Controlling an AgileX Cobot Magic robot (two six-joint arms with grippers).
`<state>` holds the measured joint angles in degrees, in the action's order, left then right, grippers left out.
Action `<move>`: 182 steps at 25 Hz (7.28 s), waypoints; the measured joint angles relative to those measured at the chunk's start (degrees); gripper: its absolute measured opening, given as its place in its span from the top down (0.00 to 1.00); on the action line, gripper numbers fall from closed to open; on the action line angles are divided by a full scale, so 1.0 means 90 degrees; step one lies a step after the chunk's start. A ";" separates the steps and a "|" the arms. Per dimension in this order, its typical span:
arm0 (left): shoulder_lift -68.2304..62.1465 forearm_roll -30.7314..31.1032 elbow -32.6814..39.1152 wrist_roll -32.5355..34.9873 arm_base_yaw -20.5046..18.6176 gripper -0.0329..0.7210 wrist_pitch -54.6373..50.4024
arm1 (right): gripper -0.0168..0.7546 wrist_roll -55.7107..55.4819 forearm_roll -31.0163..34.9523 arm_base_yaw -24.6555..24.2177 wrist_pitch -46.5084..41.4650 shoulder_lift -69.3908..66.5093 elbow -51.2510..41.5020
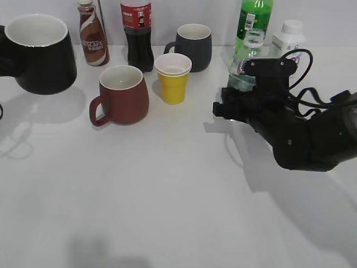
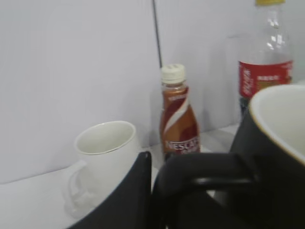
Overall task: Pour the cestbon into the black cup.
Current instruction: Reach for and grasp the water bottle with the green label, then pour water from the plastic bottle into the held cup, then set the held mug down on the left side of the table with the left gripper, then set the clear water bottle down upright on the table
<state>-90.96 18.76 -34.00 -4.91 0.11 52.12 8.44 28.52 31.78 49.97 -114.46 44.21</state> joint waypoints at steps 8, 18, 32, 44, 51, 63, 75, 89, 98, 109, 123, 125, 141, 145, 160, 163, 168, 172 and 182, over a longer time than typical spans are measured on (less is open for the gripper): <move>0.0276 0.0997 0.0000 -0.0025 0.0271 0.89 -0.0169 | 0.42 0.0333 -0.0673 0.0000 -0.0799 0.0685 -0.0211; 0.0663 0.0999 0.0000 -0.0871 0.2051 0.89 -0.1415 | 0.42 0.1192 -0.4486 0.0020 -0.2932 0.2449 0.0762; 0.0702 0.0548 0.0000 -0.1397 0.3134 0.89 -0.1946 | 0.42 0.3854 -0.5982 0.0020 -0.3372 0.2449 0.1241; 0.1023 0.0764 0.0005 -0.1418 0.3149 0.89 -0.2202 | 0.42 0.5901 -0.5595 0.0020 -0.3384 0.2437 0.1256; 0.1023 0.0832 0.0005 -0.1418 0.3149 0.89 -0.2327 | 0.42 0.7166 -0.4636 0.0020 -0.2966 0.2437 0.1269; 0.1023 0.1092 0.0012 -0.1424 0.3149 0.89 -0.2387 | 0.42 0.7641 -0.4518 0.0020 -0.2550 0.2437 0.1269; 0.1023 0.1117 0.0020 -0.1419 0.3149 0.89 -0.2615 | 0.42 0.8034 -0.4406 0.0020 -0.2179 0.2437 0.1269; 0.1023 0.1130 0.0020 -0.1419 0.3149 0.89 -0.2615 | 0.42 0.8341 -0.4345 0.0020 -0.1893 0.2437 0.1276; 0.1023 0.1127 0.0031 -0.1412 0.3149 0.89 -0.2457 | 0.42 0.7848 -0.4264 0.0020 -0.2126 0.2437 0.1278; 0.1023 0.0715 0.0043 -0.1405 0.3139 0.89 -0.1985 | 0.42 0.2001 -0.5253 0.0042 -0.2842 0.2437 0.0809; 0.0689 -0.0422 -0.0066 -0.0953 0.0363 0.89 -0.0503 | 0.42 -0.2149 -0.4742 -0.0488 -0.3542 0.2808 0.0796; 0.0280 -0.0442 -0.0166 -0.0894 0.0056 0.89 -0.0261 | 0.42 -0.2178 -0.4733 -0.0502 -0.3566 0.2808 0.0796; -0.2547 -0.0698 -0.0393 -0.0574 -0.0296 0.89 0.1308 | 0.42 -0.2228 -0.4733 -0.0502 -0.3656 0.2808 0.0796; -0.2603 -0.0698 -0.0393 -0.0574 -0.0296 0.89 0.1351 | 0.42 -0.2246 -0.4733 -0.0502 -0.3761 0.2808 0.0796; -0.2588 -0.0569 -0.0074 -0.0699 -0.0296 0.70 0.1553 | 0.42 -0.2276 -0.4733 -0.0502 -0.3852 0.2808 0.0796; -0.2585 -0.0556 -0.0072 -0.0700 -0.0296 0.62 0.1635 | 0.42 -0.2281 -0.4733 -0.0502 -0.3854 0.2808 0.0796; -0.2436 -0.0513 0.0104 -0.0706 -0.0296 0.59 0.1724 | 0.42 -0.2289 -0.4733 -0.0502 -0.3854 0.2808 0.0796; -0.2298 -0.0513 0.0333 -0.0700 -0.0296 0.61 0.1824 | 0.42 -0.2295 -0.4733 -0.0502 -0.3859 0.2808 0.0796; -0.1820 -0.0841 0.1383 -0.0700 -0.0296 0.63 0.1875 | 0.42 -0.2295 -0.4235 -0.0854 -0.2871 0.2800 0.0151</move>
<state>-107.34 11.19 -21.55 -11.21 -2.56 69.00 -12.21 -9.60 24.10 24.13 -89.26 45.57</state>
